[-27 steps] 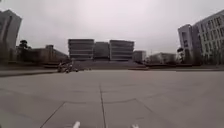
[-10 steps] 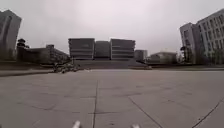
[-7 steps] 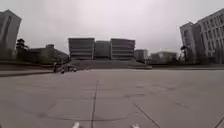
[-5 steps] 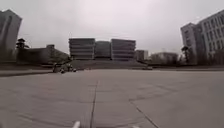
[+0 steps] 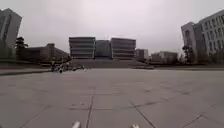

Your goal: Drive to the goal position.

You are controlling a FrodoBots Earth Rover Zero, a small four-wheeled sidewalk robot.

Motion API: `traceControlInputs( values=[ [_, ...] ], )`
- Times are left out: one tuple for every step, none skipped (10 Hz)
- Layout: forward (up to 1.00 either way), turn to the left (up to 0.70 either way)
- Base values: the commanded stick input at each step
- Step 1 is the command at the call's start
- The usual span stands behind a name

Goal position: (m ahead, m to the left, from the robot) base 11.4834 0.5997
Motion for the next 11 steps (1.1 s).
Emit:
traceControlInputs(
  values=[
    [0.7, 0.0],
    [0.7, 0.0],
    [0.7, 0.0],
    [0.7, 0.0],
    [0.7, 0.0],
    [0.7, 0.0],
    [0.7, 0.0],
    [0.7, 0.0],
    [0.7, 0.0],
    [0.7, 0.0],
    [0.7, 0.0]
  ],
)
